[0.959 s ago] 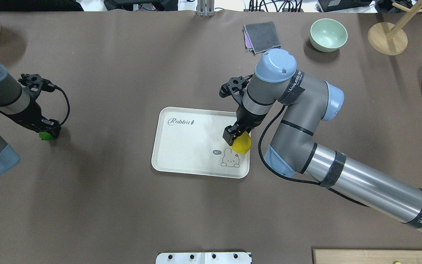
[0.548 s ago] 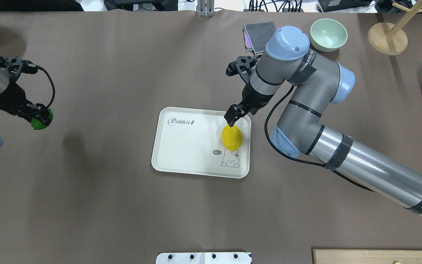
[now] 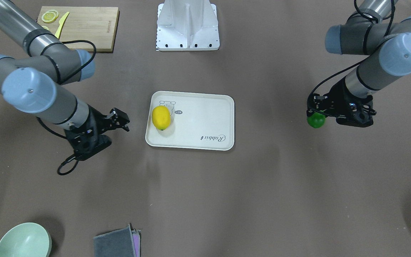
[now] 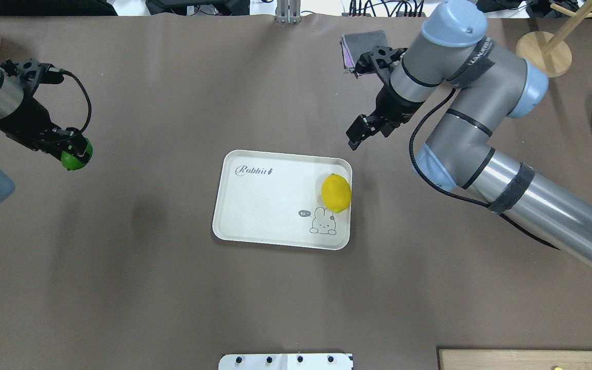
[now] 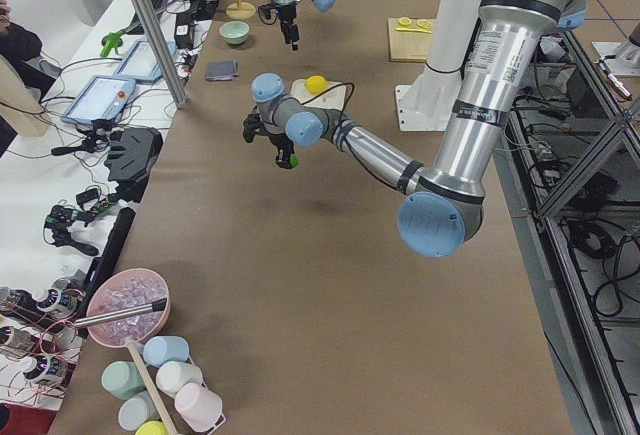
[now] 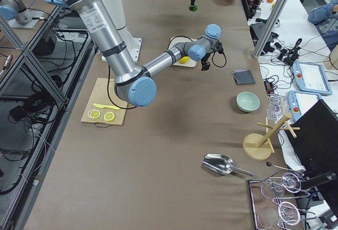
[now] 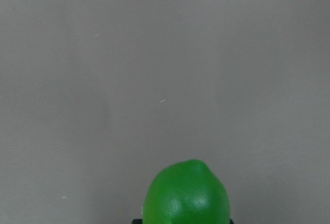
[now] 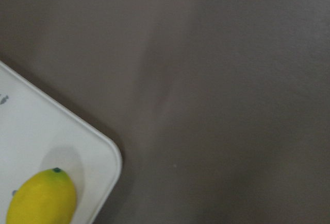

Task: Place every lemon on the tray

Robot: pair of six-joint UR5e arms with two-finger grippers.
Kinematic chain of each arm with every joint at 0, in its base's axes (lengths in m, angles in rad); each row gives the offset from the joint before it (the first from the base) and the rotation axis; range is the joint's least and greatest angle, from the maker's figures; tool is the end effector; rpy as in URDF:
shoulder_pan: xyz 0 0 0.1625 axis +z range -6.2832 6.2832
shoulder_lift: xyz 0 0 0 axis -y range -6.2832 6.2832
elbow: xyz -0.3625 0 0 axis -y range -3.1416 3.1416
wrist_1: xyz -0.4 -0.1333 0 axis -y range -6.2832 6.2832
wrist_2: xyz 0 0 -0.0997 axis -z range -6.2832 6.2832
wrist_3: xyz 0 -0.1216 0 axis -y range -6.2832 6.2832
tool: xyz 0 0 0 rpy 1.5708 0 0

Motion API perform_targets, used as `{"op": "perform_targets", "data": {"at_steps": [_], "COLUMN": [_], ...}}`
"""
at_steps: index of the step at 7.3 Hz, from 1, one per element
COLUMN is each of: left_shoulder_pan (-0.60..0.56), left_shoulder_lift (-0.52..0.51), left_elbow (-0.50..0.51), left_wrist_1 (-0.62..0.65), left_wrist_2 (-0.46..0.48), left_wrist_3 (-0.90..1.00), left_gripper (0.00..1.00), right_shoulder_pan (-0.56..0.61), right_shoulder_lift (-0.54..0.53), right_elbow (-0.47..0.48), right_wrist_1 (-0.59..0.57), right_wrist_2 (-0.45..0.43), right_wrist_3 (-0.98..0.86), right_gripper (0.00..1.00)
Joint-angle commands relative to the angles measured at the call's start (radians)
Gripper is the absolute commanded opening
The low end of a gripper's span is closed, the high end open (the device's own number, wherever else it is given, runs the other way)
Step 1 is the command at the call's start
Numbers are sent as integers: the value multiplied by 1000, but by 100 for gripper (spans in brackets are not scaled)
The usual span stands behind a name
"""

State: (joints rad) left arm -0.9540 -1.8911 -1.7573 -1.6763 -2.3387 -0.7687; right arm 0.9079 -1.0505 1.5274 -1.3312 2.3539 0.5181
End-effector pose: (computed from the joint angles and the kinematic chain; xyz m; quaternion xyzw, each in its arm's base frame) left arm 0.3047 -0.5142 0.3267 -0.0131 0.4533 0.0455 0.8901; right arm -0.3732 -0.5553 0.2929 0.0702 -0.4773 -0.1961 0.8537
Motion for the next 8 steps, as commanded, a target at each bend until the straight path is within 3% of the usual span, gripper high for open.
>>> {"op": "perform_targets", "data": {"at_steps": [1,3,5,6,8], "left_shoulder_pan": [128,248,265,277,310], "left_shoulder_lift": [-101,-166,-303,-340,-362], "left_elbow": [2,19,192,250,271], "left_wrist_1": [-3,-25,-138,-170,-184], "left_wrist_2": [13,79,95,95,108], "left_wrist_3": [-239,-374,-431,-435,-437], "left_gripper": [0,0,0,0,0], "right_shoulder_pan": [63,165,282,331,412], "right_shoulder_lift": [-154,-277,-353,-380,-401], "right_elbow": [98,161,161,157,157], "right_wrist_1": [7,7,-3,-32,-177], "right_wrist_2": [7,7,8,7,-4], "right_wrist_3": [-29,-126,-174,-174,-176], "right_gripper": [99,99,99,99,99]}}
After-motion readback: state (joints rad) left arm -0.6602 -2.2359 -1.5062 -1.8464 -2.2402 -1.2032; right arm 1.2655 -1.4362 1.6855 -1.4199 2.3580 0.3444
